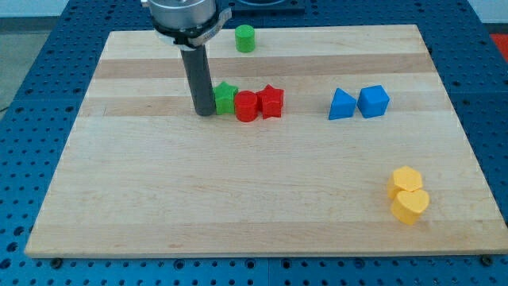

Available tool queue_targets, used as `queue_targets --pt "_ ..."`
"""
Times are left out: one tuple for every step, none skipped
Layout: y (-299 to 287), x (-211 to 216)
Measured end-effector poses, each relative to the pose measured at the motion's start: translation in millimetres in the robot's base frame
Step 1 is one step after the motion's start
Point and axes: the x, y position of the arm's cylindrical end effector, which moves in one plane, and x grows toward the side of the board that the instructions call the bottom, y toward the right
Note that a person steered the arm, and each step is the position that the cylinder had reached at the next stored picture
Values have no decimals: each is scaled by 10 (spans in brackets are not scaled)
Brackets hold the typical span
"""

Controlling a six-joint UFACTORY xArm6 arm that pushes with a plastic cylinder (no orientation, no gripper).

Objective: Move the green star to the top left side of the red circle

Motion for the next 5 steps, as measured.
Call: queue_targets --pt "-252 371" --pt "-144 729" --pt "-82 447" --pt "-24 -16" --pt "139 -189"
